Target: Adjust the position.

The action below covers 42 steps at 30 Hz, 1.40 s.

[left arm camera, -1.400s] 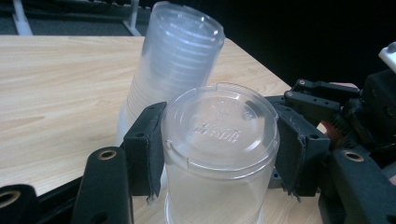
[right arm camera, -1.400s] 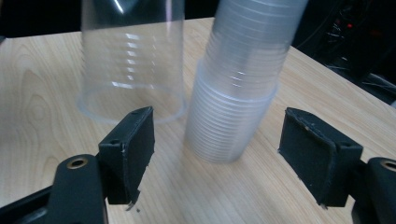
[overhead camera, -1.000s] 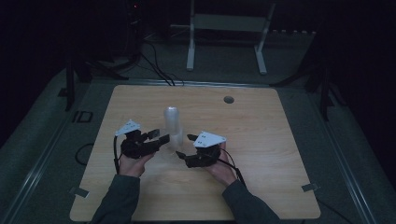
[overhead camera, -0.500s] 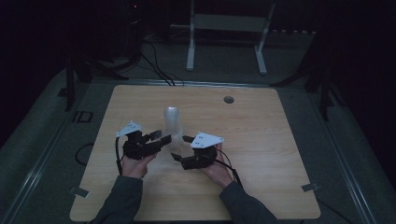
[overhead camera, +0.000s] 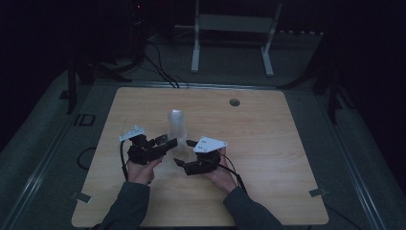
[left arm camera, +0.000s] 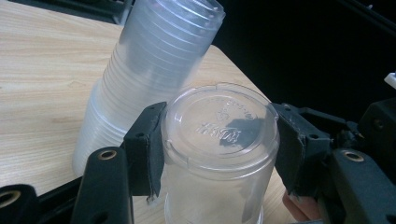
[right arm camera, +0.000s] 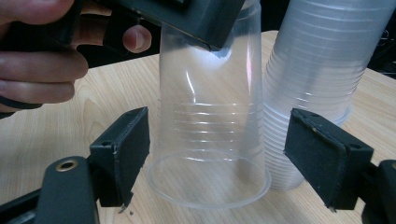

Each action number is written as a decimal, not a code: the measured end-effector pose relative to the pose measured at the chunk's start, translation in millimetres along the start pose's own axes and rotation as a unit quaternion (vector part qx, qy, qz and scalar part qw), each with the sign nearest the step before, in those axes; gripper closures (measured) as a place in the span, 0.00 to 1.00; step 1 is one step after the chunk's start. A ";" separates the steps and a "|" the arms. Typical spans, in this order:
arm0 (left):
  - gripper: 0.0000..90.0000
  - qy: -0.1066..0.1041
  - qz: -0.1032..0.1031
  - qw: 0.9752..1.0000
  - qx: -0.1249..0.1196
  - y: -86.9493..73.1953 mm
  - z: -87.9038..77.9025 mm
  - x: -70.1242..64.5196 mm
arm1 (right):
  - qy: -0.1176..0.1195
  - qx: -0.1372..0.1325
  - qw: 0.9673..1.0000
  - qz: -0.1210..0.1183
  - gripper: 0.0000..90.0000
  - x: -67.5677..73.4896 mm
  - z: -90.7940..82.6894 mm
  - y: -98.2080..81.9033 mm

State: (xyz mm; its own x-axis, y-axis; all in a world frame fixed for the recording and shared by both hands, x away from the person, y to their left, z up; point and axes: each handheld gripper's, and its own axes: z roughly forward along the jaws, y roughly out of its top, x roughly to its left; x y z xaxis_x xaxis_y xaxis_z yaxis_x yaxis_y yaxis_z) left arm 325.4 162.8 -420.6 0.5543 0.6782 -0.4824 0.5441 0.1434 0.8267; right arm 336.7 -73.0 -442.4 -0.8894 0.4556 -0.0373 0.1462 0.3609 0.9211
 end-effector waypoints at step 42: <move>0.27 -0.027 0.040 0.999 -0.006 7.2 -7.7 -2.5 | -0.015 0.050 0.998 -0.026 0.34 1.3 5.7 0.8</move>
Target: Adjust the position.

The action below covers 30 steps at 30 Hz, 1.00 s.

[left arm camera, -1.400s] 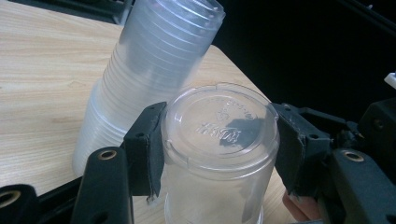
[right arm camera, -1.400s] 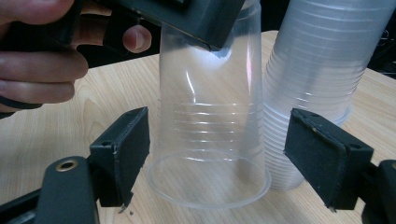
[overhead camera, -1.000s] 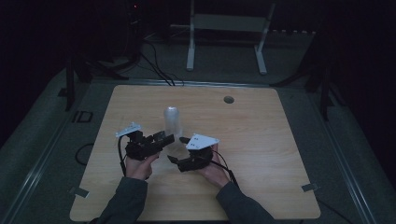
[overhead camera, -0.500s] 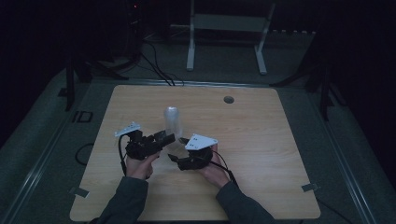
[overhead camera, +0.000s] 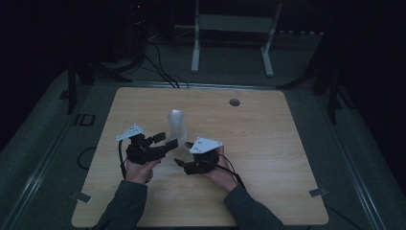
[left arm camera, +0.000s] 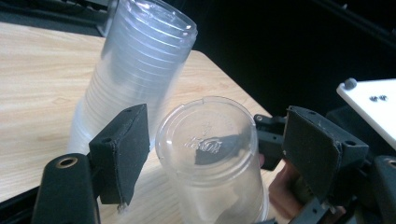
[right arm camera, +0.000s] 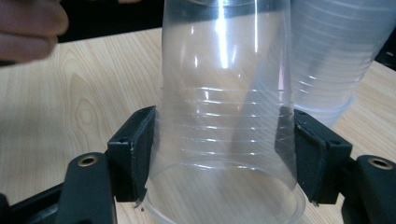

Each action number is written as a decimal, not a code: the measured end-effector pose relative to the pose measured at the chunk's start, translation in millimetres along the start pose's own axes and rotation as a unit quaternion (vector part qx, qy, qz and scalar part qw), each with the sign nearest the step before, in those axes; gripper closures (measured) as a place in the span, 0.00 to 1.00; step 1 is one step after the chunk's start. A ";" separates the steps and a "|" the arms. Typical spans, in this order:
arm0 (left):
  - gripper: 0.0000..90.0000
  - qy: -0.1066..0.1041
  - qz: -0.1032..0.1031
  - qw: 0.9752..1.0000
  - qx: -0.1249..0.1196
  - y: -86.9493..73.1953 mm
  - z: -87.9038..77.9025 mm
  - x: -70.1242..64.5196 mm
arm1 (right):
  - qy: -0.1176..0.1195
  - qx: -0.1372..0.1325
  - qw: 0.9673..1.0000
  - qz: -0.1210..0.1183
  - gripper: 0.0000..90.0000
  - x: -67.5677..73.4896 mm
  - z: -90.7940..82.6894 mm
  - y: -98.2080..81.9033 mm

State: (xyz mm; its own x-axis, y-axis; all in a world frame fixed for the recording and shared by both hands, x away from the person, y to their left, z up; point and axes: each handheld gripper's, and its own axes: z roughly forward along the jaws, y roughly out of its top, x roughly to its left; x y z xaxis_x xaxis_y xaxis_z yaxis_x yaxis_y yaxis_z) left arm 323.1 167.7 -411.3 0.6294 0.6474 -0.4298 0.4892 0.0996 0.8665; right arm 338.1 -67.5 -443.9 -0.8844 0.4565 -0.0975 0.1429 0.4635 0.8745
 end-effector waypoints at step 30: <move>0.27 0.012 0.174 0.981 0.087 13.6 -18.8 -6.2 | 0.032 0.085 0.995 -0.043 0.34 -9.3 -3.7 13.9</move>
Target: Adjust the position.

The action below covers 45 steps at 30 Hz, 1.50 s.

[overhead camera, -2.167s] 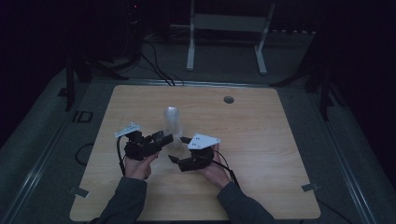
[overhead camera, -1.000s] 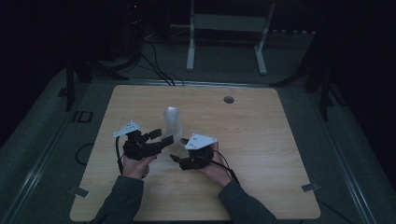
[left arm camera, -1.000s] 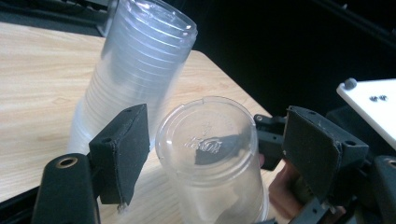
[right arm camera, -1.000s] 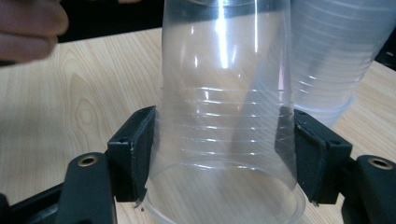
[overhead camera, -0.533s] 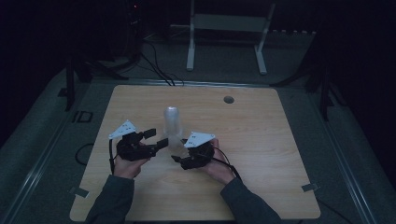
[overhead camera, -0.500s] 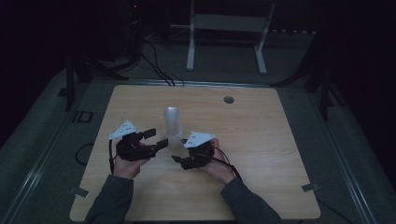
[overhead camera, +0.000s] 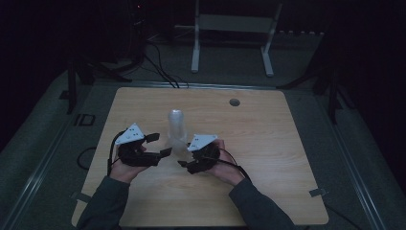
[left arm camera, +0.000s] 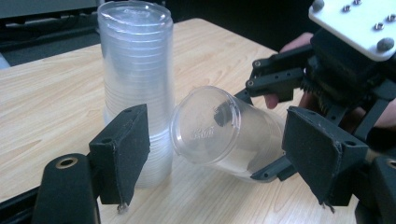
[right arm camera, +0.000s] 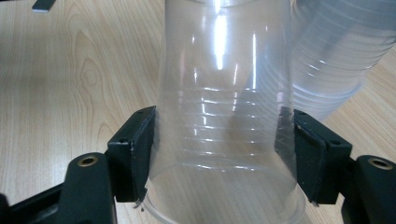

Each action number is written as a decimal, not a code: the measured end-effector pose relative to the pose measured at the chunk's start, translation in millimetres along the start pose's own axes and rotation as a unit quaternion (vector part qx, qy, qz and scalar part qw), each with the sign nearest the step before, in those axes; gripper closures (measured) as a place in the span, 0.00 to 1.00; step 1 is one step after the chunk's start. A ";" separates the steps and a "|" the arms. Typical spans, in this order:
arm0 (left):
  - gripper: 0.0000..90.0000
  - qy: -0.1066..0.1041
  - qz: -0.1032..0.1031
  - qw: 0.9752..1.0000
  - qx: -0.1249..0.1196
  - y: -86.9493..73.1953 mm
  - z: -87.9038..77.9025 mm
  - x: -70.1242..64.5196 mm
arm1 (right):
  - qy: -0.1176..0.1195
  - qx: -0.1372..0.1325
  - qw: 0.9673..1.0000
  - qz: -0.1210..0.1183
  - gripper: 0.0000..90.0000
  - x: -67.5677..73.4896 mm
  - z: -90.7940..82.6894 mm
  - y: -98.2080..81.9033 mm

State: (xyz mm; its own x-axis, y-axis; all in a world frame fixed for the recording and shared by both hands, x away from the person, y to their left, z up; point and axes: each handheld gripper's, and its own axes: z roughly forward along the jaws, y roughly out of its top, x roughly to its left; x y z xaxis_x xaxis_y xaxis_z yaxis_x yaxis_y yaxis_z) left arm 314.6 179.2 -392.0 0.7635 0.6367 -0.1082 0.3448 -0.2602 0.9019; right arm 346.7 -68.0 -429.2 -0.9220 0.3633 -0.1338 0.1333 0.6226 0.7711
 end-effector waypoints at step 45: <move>0.24 0.016 0.135 0.983 0.127 11.5 8.4 -12.2 | 0.027 0.078 0.995 -0.062 0.34 -4.2 -7.7 23.2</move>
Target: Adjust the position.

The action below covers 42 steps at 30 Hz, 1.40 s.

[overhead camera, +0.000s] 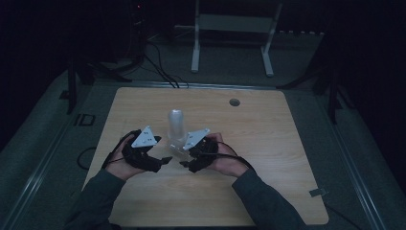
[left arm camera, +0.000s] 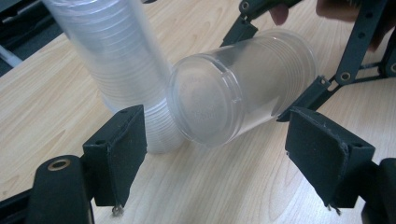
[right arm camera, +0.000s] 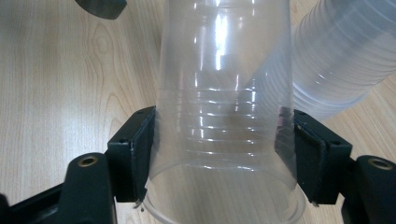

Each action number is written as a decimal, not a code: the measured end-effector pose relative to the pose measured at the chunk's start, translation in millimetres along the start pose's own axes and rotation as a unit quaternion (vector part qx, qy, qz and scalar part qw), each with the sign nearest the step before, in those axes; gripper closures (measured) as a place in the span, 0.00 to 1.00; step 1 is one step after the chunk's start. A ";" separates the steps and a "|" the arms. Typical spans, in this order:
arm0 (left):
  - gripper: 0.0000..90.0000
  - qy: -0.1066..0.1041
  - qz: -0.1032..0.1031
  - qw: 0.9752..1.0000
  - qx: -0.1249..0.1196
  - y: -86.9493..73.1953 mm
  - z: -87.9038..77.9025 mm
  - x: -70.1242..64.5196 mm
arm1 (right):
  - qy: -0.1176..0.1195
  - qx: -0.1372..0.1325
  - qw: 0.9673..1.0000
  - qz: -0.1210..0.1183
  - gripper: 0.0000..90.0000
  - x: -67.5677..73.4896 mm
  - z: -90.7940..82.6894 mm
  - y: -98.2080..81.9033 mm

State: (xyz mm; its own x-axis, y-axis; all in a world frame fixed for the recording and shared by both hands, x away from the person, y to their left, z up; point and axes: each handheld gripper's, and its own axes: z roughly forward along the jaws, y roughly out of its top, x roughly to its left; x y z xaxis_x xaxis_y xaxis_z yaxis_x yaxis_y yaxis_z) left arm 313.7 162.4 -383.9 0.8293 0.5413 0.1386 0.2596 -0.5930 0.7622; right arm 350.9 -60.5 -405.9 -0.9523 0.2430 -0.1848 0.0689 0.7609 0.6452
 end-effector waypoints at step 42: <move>0.24 -0.061 0.111 0.989 0.082 10.3 21.4 -9.3 | 0.034 0.048 0.994 -0.089 0.35 10.0 3.5 0.3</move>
State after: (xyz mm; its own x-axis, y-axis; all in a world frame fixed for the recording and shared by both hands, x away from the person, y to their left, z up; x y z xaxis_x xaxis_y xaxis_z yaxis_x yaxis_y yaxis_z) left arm 319.3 138.5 -390.8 0.9255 0.3177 0.2062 0.1335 -0.7831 0.6074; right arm 342.4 -55.8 -410.2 -0.9695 0.0604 -0.2375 -0.0779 0.8431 0.5321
